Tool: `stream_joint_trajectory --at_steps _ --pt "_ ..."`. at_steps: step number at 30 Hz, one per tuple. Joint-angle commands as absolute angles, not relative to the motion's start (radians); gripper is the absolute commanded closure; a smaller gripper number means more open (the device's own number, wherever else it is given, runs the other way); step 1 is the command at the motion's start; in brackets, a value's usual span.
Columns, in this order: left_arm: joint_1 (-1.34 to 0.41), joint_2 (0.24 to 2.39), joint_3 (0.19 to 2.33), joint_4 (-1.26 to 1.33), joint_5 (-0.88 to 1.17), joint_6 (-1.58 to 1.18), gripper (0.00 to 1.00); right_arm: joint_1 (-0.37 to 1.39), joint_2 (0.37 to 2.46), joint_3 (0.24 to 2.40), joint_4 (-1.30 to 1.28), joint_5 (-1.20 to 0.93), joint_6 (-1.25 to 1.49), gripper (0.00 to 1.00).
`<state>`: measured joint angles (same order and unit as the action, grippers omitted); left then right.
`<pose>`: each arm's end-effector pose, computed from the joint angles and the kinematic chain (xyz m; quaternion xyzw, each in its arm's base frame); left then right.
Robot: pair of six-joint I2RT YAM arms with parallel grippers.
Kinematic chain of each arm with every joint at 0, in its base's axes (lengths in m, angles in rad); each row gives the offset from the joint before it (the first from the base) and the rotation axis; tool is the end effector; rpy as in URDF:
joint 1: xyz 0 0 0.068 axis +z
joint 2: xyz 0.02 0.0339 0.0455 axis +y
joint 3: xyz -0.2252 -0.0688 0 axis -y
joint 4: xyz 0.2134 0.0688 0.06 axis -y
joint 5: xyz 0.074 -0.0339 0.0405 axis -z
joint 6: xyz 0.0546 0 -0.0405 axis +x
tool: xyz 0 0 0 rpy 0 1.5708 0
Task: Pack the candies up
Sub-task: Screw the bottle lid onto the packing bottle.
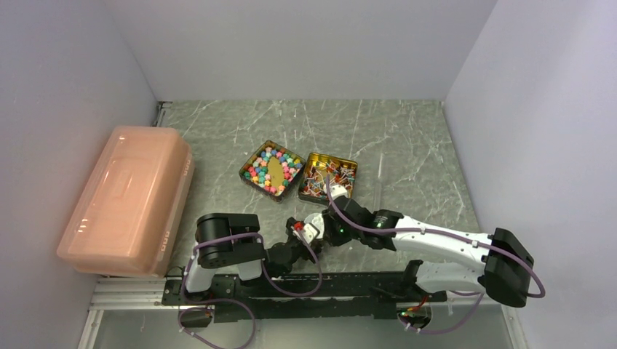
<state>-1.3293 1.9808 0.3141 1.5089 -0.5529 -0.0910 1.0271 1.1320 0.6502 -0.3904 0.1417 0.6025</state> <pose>0.0919 -0.2534 0.0829 0.2804 0.6988 -0.2497 0.6089 0.1223 0.1874 0.1736 -0.1738 0.9213 0.2028 0.2826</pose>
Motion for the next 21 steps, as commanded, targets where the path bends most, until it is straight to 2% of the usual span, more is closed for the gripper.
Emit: stream_joint_trajectory --at_steps 1,5,10,21 --pt "-1.322 2.002 0.328 1.663 -0.524 -0.132 0.23 1.065 1.118 0.692 -0.454 0.051 0.642 0.81" --pt "-1.322 2.003 0.328 1.663 -0.524 -0.132 0.23 1.062 1.067 0.72 -0.492 0.139 0.635 0.75" --pt "-1.322 2.002 0.328 1.663 -0.519 -0.132 0.23 1.034 1.068 0.79 -0.53 0.214 0.596 0.72" --pt "-1.322 2.008 0.329 1.664 -0.516 -0.136 0.23 0.881 1.151 0.826 -0.417 0.085 0.485 0.71"
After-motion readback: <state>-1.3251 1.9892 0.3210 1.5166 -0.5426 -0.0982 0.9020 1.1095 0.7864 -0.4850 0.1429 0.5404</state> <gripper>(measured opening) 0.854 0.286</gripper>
